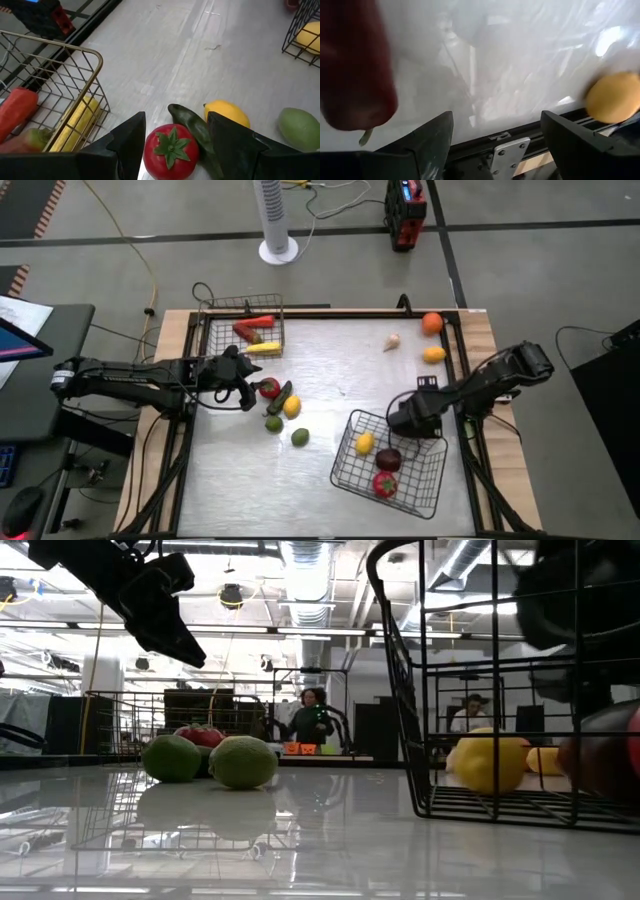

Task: Sort produce into baskets
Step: Put the chili pepper into the top wire basket

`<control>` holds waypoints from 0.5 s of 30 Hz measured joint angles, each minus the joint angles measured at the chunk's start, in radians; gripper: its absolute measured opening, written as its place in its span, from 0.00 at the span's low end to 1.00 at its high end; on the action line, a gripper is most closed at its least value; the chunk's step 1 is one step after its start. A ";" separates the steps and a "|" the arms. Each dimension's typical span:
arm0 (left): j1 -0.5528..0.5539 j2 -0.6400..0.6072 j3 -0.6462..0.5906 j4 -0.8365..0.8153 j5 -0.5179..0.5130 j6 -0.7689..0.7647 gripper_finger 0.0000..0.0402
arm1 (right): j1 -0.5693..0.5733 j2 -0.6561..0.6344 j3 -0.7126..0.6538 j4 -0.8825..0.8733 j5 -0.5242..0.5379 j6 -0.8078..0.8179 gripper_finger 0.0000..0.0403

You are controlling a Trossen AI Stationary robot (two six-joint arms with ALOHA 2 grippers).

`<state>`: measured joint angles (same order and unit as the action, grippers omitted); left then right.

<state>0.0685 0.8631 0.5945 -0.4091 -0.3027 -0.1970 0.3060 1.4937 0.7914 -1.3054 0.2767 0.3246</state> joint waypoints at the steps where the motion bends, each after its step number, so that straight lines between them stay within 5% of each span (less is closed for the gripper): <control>1: 0.000 0.000 0.000 0.000 0.000 0.000 0.50 | 0.019 0.000 0.000 -0.001 0.010 0.002 0.81; 6: 0.000 0.000 0.000 0.006 0.000 0.000 0.50 | 0.027 0.000 0.005 -0.022 0.008 0.102 0.81; 15: 0.000 0.000 0.000 0.014 0.000 0.001 0.50 | -0.161 -0.002 0.021 -0.145 0.050 0.193 0.81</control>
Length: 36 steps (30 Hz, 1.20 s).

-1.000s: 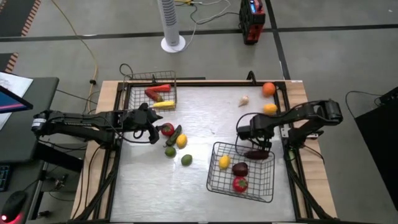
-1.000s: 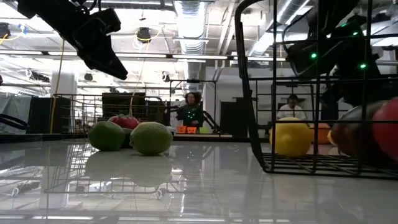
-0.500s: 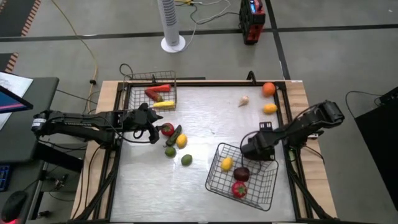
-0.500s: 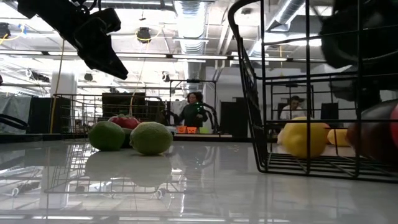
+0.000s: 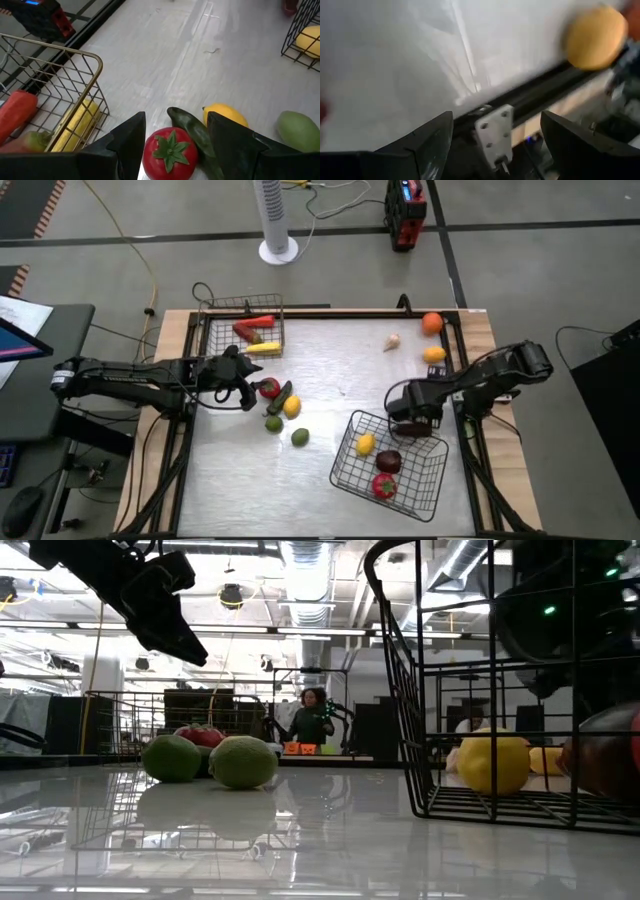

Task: Sort produce into baskets
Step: Put the chili pepper into the top wire basket, then adjust the bottom wire basket

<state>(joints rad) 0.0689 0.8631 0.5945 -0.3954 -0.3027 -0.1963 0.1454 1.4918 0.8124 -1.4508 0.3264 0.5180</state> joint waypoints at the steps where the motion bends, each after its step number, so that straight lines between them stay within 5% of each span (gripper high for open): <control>1: 0.000 0.000 0.000 0.000 0.000 0.000 0.50 | -0.028 0.000 0.001 -0.003 0.016 0.017 0.81; 7: 0.000 0.000 0.000 0.002 -0.002 0.012 0.50 | -0.190 0.000 0.079 0.078 0.097 0.101 0.81; 15: 0.000 0.000 0.000 0.005 -0.020 0.012 0.50 | -0.316 0.000 0.290 0.269 0.094 -0.044 0.81; 21: 0.000 0.000 0.000 0.005 -0.021 0.020 0.50 | -0.308 0.001 0.347 0.582 -0.159 -0.184 0.81; 28: 0.000 0.000 0.000 0.004 -0.023 0.019 0.50 | -0.301 0.088 0.347 0.644 -0.163 -0.234 0.81; 36: 0.000 0.000 0.000 0.004 -0.023 0.020 0.50 | -0.251 0.198 0.359 0.656 -0.311 -0.317 0.81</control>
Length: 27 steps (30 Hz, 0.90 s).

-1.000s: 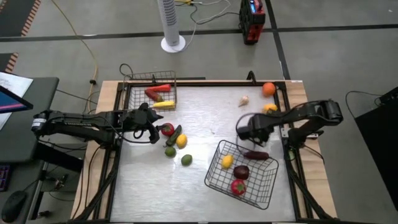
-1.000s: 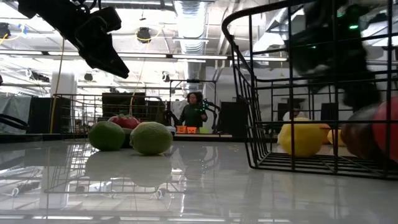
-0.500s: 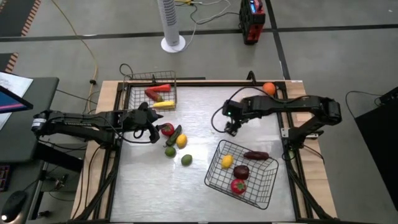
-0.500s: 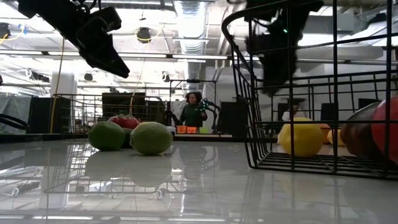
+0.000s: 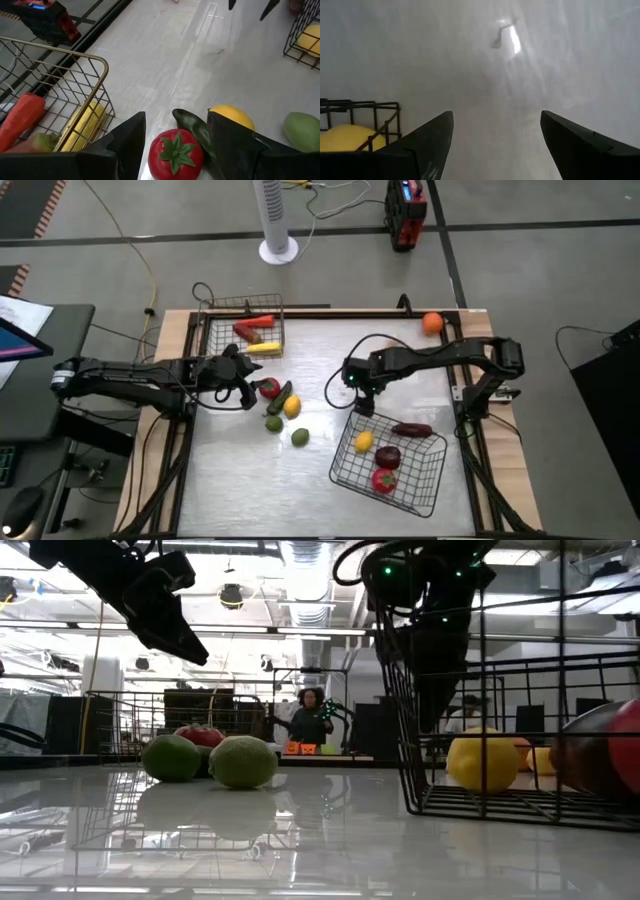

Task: Sort produce into baskets
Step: Adjust the bottom wire basket

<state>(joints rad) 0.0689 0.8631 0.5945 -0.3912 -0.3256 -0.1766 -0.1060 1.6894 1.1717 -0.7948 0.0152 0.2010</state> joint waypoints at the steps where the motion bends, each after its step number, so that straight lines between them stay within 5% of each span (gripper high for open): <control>1: 0.000 0.000 0.000 0.000 0.000 0.000 0.50 | 0.005 0.002 0.005 0.003 -0.008 -0.001 0.81; 27: 0.000 0.000 0.000 -0.003 0.001 -0.001 0.50 | 0.186 -0.010 0.075 -0.093 -0.197 0.069 0.81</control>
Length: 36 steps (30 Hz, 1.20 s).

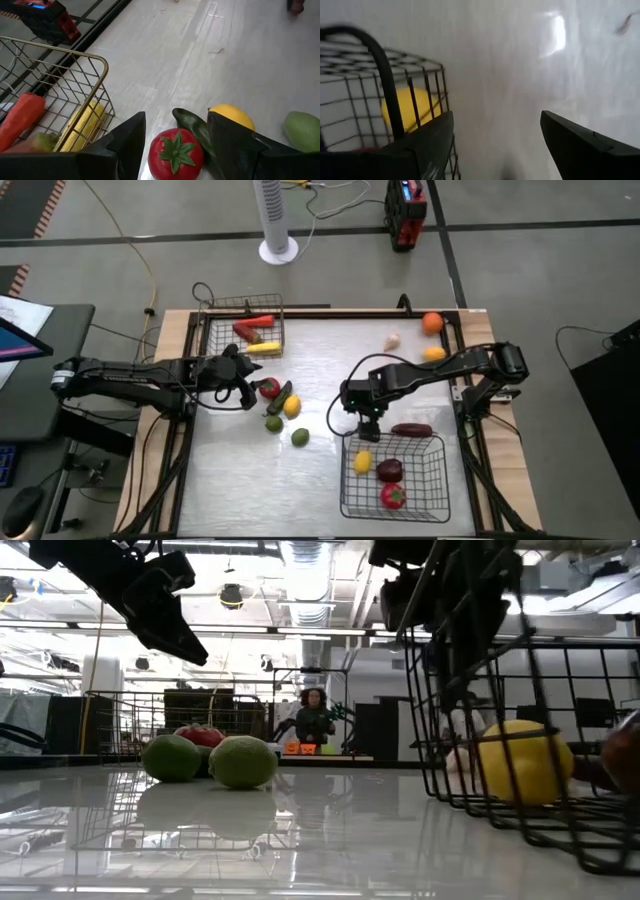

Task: Sort produce into baskets
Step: Adjust the bottom wire basket, then put the chili pepper into the top wire basket

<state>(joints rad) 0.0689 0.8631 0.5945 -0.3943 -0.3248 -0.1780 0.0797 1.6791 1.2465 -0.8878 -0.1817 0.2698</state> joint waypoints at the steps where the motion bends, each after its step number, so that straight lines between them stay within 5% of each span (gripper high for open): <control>1: 0.000 0.000 0.000 0.000 0.000 0.000 0.50 | 0.001 0.000 0.000 -0.020 -0.007 -0.001 0.81; 10: 0.000 0.000 0.000 0.000 0.000 -0.002 0.50 | -0.075 0.024 -0.003 -0.249 0.076 -0.009 0.81; 19: 0.000 0.000 0.000 0.000 0.000 0.000 0.50 | -0.109 0.143 -0.012 -0.283 -0.138 -0.129 0.79; 36: 0.000 0.000 0.000 -0.013 0.000 0.000 0.50 | -0.086 0.173 -0.012 -0.327 -0.131 -0.248 0.75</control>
<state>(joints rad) 0.0689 0.8631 0.5945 -0.4077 -0.3244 -0.1776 -0.0063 1.8523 1.2348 -1.2150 -0.3125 0.0214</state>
